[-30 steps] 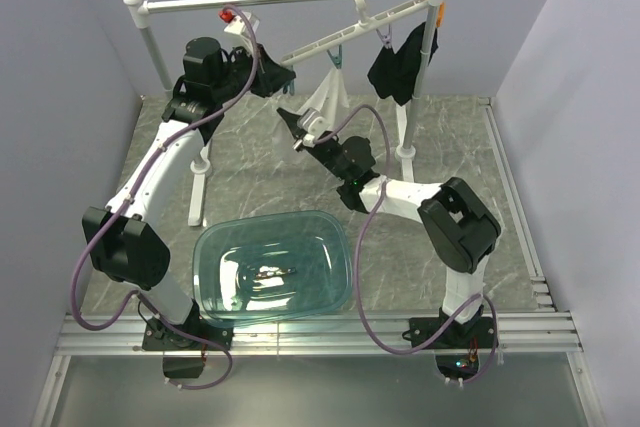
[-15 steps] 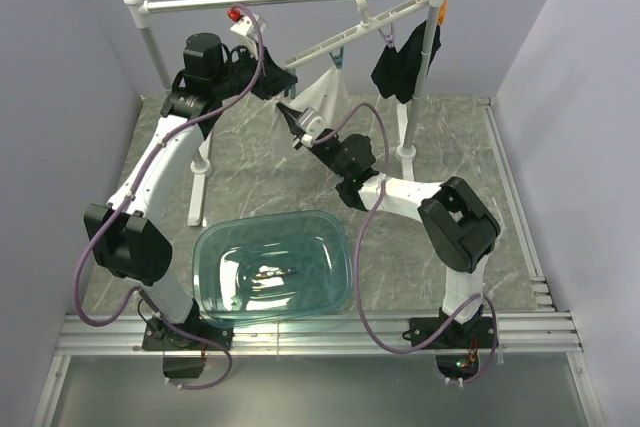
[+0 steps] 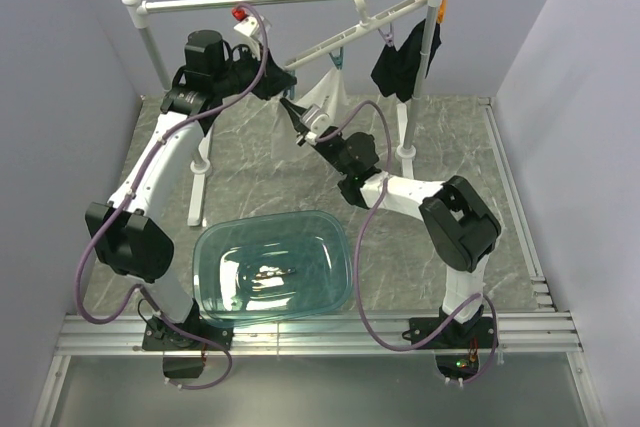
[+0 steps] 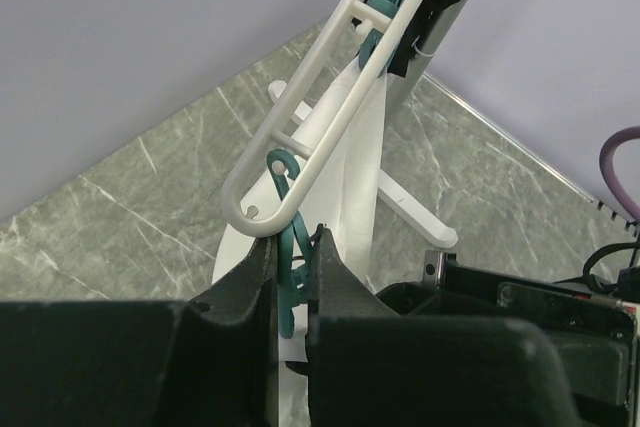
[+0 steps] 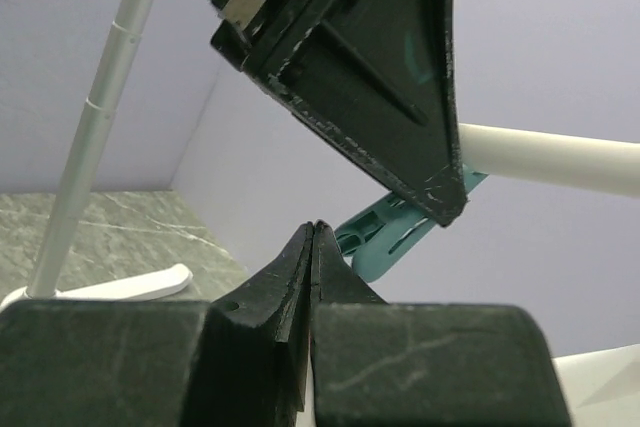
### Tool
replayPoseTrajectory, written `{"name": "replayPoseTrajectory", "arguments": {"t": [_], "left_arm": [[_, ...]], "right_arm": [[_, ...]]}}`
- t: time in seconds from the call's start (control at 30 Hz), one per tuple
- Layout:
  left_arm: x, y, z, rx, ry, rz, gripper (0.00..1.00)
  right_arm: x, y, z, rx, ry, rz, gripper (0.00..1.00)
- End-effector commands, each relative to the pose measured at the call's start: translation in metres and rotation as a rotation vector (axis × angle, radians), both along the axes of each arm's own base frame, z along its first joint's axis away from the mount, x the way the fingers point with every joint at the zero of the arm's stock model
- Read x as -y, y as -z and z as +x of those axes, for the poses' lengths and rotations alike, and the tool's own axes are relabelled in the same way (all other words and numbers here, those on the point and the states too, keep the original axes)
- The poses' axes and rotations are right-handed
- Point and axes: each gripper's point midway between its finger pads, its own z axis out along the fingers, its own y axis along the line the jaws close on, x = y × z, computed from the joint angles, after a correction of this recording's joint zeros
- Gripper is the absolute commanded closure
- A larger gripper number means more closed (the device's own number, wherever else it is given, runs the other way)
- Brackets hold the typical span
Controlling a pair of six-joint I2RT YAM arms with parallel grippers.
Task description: Clip the underwear to the hanger
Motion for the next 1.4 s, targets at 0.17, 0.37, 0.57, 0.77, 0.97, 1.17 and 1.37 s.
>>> {"name": "replayPoseTrajectory", "arguments": {"t": [0.17, 0.37, 0.57, 0.77, 0.97, 1.17, 1.37], "left_arm": [[0.013, 0.056, -0.027, -0.174, 0.146, 0.102, 1.00], [0.012, 0.061, -0.025, -0.191, 0.146, 0.117, 1.00], [0.012, 0.060, -0.024, -0.190, 0.142, 0.124, 1.00], [0.011, 0.063, -0.024, -0.210, 0.145, 0.127, 1.00], [0.010, 0.065, -0.022, -0.192, 0.152, 0.143, 1.00], [0.006, 0.063, -0.016, -0.194, 0.123, 0.144, 0.82], [0.001, 0.046, -0.007, -0.196, 0.078, 0.086, 0.64]], "right_arm": [[0.022, -0.075, -0.006, 0.142, 0.003, 0.124, 1.00], [0.029, -0.091, -0.005, 0.172, 0.018, 0.152, 1.00], [0.033, -0.099, -0.006, 0.199, 0.037, 0.159, 1.00], [0.045, -0.109, -0.002, 0.216, 0.067, 0.180, 1.00], [0.045, -0.108, -0.008, 0.215, 0.039, 0.176, 1.00], [0.046, -0.107, -0.011, 0.221, 0.035, 0.174, 1.00], [0.045, -0.098, -0.016, 0.212, 0.020, 0.147, 1.00]]}}
